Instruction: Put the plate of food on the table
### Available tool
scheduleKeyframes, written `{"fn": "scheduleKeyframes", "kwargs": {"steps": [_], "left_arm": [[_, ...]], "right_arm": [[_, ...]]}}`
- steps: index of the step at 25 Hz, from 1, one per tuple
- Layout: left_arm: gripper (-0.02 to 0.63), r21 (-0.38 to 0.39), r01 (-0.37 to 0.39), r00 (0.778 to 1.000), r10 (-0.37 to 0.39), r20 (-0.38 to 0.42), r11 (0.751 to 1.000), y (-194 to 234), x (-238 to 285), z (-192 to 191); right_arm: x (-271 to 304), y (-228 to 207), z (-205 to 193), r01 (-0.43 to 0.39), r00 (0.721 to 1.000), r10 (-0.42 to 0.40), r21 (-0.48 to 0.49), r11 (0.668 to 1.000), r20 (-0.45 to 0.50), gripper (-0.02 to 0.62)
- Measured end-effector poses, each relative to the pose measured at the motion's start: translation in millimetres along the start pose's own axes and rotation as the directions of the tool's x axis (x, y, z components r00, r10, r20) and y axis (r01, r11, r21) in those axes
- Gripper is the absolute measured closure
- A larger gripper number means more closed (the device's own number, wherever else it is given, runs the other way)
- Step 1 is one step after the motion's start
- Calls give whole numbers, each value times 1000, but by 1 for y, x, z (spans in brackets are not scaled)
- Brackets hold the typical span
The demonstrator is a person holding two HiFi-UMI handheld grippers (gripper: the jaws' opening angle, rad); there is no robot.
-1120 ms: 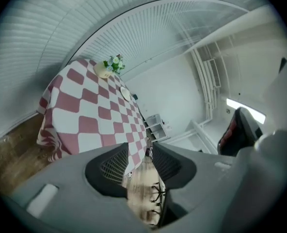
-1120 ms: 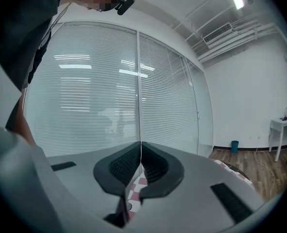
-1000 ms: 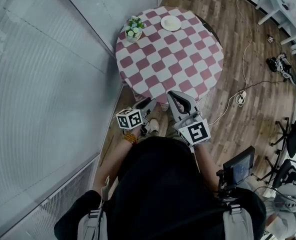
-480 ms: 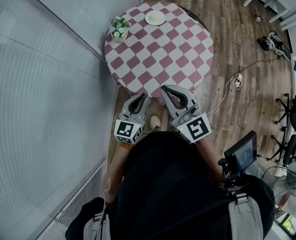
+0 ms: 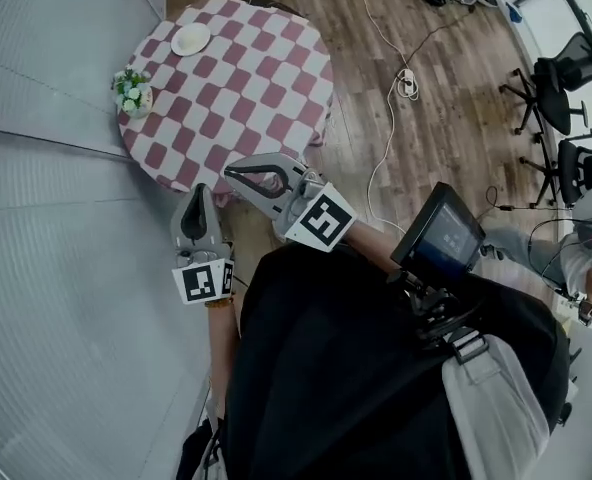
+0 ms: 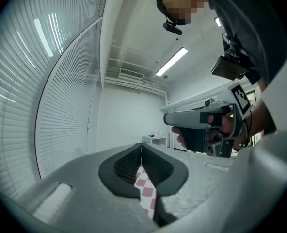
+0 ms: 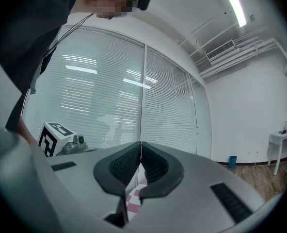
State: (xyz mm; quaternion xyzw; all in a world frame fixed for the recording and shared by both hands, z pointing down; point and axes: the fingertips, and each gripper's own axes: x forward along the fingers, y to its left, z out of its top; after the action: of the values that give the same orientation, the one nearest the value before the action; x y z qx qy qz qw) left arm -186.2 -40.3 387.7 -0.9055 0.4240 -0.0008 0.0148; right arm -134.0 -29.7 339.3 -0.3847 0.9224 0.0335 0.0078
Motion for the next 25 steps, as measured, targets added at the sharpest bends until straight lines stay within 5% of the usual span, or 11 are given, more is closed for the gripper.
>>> {"fn": "scheduleKeyframes", "kwargs": {"steps": [5,10,25], "left_arm": [[598,-86,36,999,-39,-25,996,-6,-2,-26],[598,-78,61,994,-68,-88,995,-15,-6,-61],[600,-87,43,997,-48,-59,995,-9,3,-92]], "right_arm": [[-1,6,-26,-4,1000,4,5,1000,-10,584],[-5,3,-50,3,999,-3,20,1000,-46,584],[-9,-9,-114,73,985,-69,20,997,-156,584]]}}
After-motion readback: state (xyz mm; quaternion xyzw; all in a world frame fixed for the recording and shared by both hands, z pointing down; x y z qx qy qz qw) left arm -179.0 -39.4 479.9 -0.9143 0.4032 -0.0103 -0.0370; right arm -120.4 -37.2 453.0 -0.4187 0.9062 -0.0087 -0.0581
